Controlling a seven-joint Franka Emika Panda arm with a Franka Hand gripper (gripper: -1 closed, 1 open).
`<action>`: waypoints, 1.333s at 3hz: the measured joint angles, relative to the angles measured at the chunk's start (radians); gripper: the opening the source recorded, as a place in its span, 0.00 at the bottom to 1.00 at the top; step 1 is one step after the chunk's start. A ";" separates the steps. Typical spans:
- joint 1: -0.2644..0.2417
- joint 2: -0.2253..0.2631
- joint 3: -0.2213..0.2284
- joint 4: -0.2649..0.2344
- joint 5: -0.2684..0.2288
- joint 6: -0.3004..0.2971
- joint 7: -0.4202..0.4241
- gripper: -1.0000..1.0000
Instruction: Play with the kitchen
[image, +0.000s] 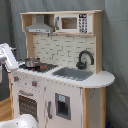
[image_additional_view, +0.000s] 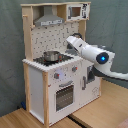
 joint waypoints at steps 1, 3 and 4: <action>-0.033 0.037 0.012 0.072 0.061 -0.056 0.000 1.00; -0.121 0.107 0.040 0.201 0.187 -0.145 0.010 1.00; -0.168 0.133 0.050 0.250 0.247 -0.181 0.018 1.00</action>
